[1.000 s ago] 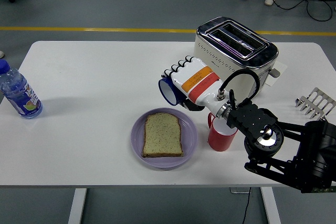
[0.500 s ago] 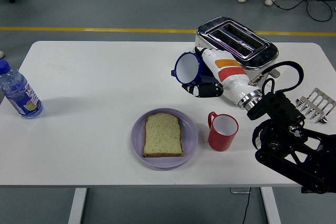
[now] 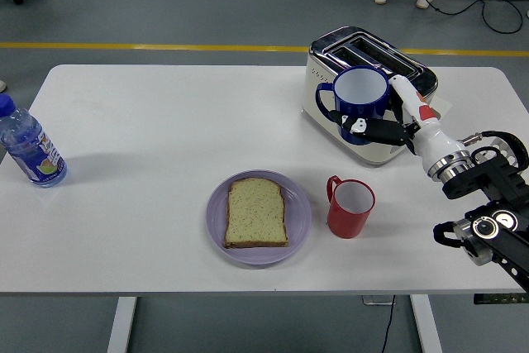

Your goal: Pick up the cup,pour liquid into bread,place the cup on the desk

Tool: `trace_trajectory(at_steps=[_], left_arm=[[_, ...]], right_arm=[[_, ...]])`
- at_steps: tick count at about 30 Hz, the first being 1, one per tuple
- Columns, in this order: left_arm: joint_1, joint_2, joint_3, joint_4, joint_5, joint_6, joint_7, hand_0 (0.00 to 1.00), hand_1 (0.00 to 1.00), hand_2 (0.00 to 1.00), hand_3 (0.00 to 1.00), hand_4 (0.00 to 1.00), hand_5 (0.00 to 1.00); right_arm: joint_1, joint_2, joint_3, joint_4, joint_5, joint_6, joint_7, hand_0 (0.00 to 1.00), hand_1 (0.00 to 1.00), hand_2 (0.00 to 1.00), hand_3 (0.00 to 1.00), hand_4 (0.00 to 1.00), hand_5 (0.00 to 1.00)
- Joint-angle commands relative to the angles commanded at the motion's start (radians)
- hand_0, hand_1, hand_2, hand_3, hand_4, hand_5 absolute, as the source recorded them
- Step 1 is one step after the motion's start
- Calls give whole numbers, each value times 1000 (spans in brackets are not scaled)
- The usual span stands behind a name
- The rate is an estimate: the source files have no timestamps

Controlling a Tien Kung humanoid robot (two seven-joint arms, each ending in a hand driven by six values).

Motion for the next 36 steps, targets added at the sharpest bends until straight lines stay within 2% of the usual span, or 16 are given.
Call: trace_trajectory(at_steps=[7, 11, 16, 21, 26, 30, 32, 36], left_arm=[[0, 0, 1, 0, 4, 0, 0, 636, 646, 659, 559, 325, 836], [-1, 0, 4, 0, 5, 0, 0, 636, 646, 659, 559, 325, 836], [3, 1, 10, 1, 2, 1, 0, 637, 646, 659, 559, 325, 832], [3, 0, 19, 1, 1, 0, 0, 637, 646, 659, 559, 326, 835], [2, -2, 25, 1, 2, 0, -1, 637, 646, 659, 558, 327, 835], [1, -1, 27, 1, 4, 0, -1, 637, 646, 659, 559, 326, 835], [0, -1, 23, 1, 4, 0, -1, 637, 646, 659, 559, 326, 835], [0, -1, 24, 1, 2, 0, 0, 637, 646, 659, 558, 327, 838]], right_arm=[[-108, -10, 78, -32, -166, -16, 72, 525, 455, 555, 544, 698, 2], [-175, -9, 122, -59, -190, -30, 112, 525, 455, 555, 544, 698, 2], [-274, 30, 186, -105, -153, -93, 219, 531, 458, 558, 546, 694, 2], [-352, 102, 245, -139, -95, -172, 321, 535, 461, 557, 547, 689, 2], [-389, 156, 275, -180, -65, -180, 403, 543, 468, 557, 547, 683, 2], [-403, 178, 280, -212, -54, -180, 452, 547, 472, 557, 546, 680, 2], [-412, 198, 279, -250, -58, -180, 496, 547, 472, 557, 546, 680, 2], [-411, 214, 265, -299, -46, -180, 545, 549, 471, 557, 546, 681, 2]])
